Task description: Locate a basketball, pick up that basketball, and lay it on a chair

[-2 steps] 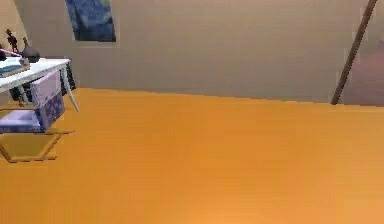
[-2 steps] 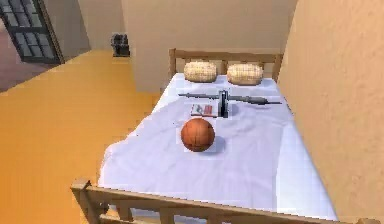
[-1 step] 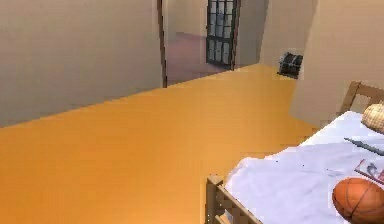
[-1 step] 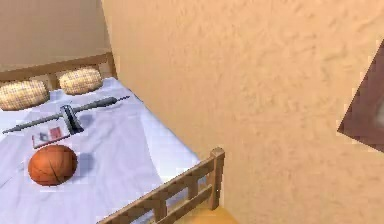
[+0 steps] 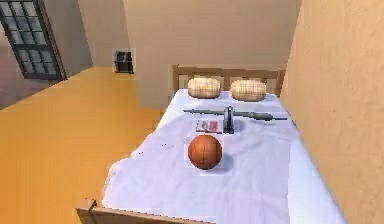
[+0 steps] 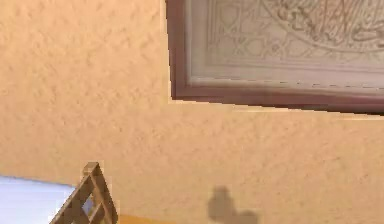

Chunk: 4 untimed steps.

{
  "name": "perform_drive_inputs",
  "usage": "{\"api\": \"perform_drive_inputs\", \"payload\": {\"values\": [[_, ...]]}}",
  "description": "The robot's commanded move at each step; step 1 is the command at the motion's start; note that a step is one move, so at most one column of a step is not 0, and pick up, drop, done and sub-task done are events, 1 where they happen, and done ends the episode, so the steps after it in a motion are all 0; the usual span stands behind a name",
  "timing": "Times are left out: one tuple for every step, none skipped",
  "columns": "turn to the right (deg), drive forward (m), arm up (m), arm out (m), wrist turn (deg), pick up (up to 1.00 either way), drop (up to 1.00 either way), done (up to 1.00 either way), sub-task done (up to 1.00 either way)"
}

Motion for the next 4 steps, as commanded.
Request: {"api": "perform_drive_inputs", "payload": {"values": [[42.0,0.0,0.0,0.0,0.0,0.0,0.0,0.0,0.0],[0.0,0.35,0.0,0.0,0.0,0.0,0.0,0.0,0.0],[-45.0,0.0,0.0,0.0,0.0,0.0,0.0,0.0,0.0],[-45.0,0.0,0.0,0.0,0.0,0.0,0.0,0.0,0.0]]}}
